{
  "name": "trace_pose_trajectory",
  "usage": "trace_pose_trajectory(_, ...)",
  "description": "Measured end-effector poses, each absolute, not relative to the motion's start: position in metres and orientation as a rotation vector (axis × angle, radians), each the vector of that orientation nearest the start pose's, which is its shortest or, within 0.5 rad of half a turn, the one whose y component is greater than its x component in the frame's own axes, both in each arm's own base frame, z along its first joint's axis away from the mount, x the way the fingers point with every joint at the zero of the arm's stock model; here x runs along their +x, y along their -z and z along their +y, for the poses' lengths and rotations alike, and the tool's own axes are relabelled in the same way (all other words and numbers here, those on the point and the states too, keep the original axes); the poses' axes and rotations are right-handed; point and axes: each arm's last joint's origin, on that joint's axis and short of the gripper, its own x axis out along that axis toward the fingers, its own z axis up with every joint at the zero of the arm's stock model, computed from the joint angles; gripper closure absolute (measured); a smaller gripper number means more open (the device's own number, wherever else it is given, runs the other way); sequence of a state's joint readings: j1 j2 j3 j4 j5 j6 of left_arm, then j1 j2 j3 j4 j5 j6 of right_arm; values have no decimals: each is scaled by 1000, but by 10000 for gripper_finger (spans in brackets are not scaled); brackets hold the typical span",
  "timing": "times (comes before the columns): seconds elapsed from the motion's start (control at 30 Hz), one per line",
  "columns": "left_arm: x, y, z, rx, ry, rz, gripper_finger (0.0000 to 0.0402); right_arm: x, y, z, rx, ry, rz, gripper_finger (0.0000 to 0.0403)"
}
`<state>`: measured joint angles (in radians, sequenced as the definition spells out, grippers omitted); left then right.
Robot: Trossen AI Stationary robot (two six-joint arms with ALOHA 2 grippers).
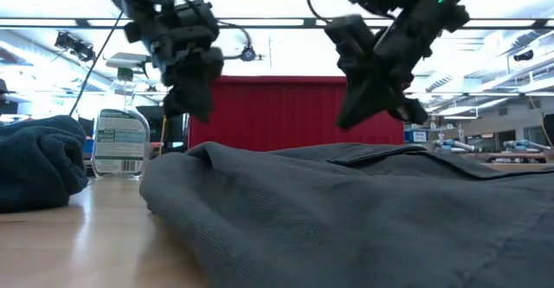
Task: Fold laundry
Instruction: Fold the black shorts
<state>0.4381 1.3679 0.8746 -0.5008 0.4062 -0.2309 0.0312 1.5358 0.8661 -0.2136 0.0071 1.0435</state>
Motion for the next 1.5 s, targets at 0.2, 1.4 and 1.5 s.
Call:
trace_pose_trajectory(0.2,222,-199,84,-775,-185,821,234,293,-176,-17,773,399,899,385)
trace_pose_trajectory(1.4,225,-197,18,-1006,-441,615,225,284,-204,-10,759,61,740,285)
trace_pose_trajectory(1.5,223,-198,29,-976,-439,617,210,280,-215,-17,766,125,662,257)
